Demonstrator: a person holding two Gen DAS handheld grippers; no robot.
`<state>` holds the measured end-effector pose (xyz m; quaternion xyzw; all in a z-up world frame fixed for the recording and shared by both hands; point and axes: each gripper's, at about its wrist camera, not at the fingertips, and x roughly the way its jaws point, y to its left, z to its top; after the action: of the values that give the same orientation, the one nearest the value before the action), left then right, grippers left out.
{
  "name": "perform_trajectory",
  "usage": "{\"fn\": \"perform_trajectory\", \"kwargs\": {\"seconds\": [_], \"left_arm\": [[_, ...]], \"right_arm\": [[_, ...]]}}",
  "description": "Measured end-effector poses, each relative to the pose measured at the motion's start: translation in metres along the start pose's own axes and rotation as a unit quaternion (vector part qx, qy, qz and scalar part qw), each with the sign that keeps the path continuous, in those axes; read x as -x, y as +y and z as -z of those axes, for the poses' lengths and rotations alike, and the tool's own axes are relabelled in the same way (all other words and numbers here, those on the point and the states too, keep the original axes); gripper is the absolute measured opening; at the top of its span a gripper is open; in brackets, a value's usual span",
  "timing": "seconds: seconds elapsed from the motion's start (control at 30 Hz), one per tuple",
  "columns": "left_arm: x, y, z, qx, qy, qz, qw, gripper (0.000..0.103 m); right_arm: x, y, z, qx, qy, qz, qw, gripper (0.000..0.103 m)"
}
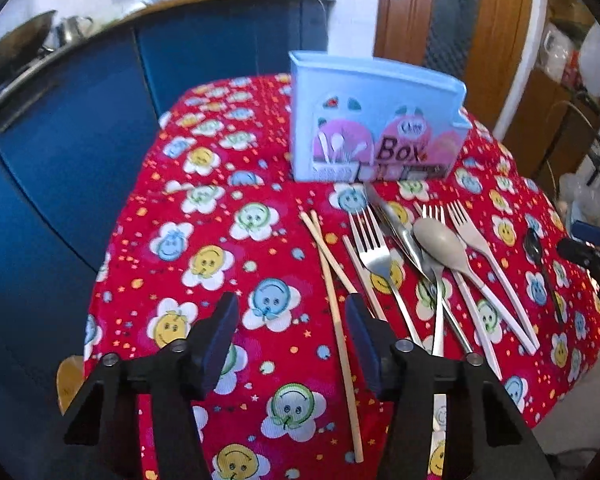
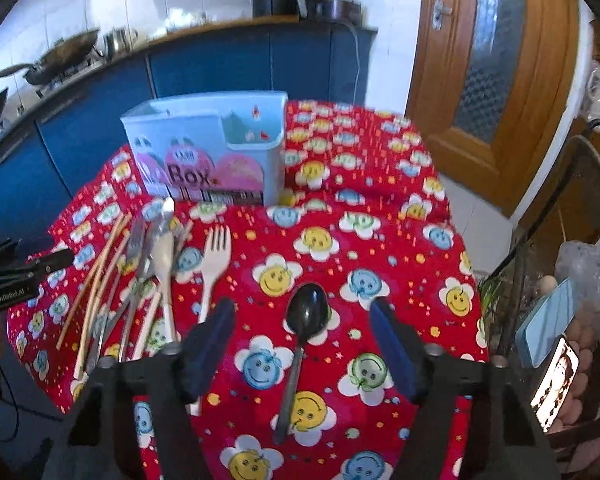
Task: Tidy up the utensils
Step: 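Lower the left tool to a wooden chopstick while the right tool reaches the black spoon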
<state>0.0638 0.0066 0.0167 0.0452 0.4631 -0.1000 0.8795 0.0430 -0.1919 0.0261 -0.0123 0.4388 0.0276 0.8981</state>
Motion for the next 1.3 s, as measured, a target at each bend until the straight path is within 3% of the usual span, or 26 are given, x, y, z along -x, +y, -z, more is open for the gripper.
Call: {"fn": "perform_trajectory", "kwargs": {"seconds": [0.17, 0.47, 0.97, 1.3], "left_arm": [[-0.015, -0.001, -0.006, -0.002, 0.053, 0.041, 0.9977, 0.054], [-0.032, -0.002, -0.018, -0.021, 0.105, 0.030, 0.9938, 0.041], [-0.058, 0.002, -0.039, -0.012, 0.153, 0.054, 0.9866, 0.030], [-0.067, -0.010, -0.048, -0.037, 0.175, 0.030, 0.9835, 0.028]], "right_arm": [[-0.016, -0.004, -0.010, 0.014, 0.062, -0.004, 0.998, 0.057], [-0.040, -0.001, -0.014, 0.030, 0.155, -0.018, 0.987, 0.039], [-0.062, -0.001, -0.013, 0.040, 0.216, -0.031, 0.975, 0.034], [-0.070, -0.004, -0.020, 0.035, 0.238, -0.044, 0.970, 0.033]]}}
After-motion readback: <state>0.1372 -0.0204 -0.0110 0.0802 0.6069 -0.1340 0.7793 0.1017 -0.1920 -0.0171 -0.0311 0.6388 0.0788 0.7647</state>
